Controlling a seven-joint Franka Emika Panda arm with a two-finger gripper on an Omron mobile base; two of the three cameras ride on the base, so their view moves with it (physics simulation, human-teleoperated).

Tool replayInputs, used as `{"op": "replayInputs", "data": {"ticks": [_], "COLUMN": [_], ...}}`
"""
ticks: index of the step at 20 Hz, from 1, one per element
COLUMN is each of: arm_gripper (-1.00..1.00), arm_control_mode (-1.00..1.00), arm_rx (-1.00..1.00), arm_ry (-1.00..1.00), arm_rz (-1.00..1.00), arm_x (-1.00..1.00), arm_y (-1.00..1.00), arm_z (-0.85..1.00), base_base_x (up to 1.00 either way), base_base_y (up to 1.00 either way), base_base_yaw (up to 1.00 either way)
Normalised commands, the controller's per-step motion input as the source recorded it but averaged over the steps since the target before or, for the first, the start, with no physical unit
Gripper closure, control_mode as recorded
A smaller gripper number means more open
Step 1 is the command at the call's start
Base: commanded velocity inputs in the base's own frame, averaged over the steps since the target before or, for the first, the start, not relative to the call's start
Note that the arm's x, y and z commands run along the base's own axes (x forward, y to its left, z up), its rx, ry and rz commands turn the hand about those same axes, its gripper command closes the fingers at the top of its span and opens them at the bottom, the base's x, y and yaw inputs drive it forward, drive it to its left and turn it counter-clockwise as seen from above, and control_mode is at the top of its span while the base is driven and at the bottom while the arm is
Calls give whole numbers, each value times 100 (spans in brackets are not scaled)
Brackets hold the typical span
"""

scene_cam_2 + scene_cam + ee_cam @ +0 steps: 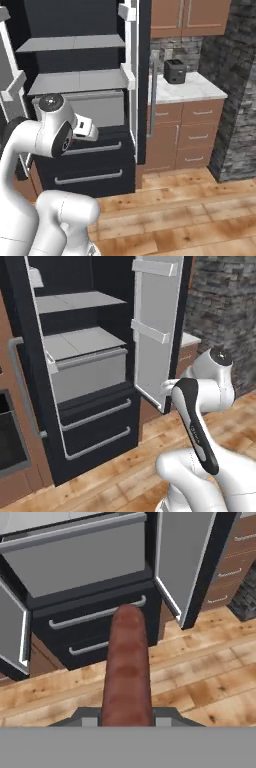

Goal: Retrieve the sausage and cheese from the fridge and place them on the cutting board on the counter.

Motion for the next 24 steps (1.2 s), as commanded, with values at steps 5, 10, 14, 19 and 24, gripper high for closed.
{"op": "replayInputs", "data": {"ticks": [5,10,14,19,24], "arm_gripper": [100,100,100,100,100], "arm_control_mode": [100,100,100,100,100], "arm_rx": [0,0,0,0,0], "arm_ry": [0,0,0,0,0], "arm_rz": [0,0,0,0,0], "arm_x": [0,0,0,0,0], "arm_y": [0,0,0,0,0], "arm_z": [0,0,0,0,0], "base_base_x": [0,18,39,48,93], "base_base_y": [-5,-4,-1,0,5], "base_base_yaw": [-62,-66,-70,-70,-56]}}
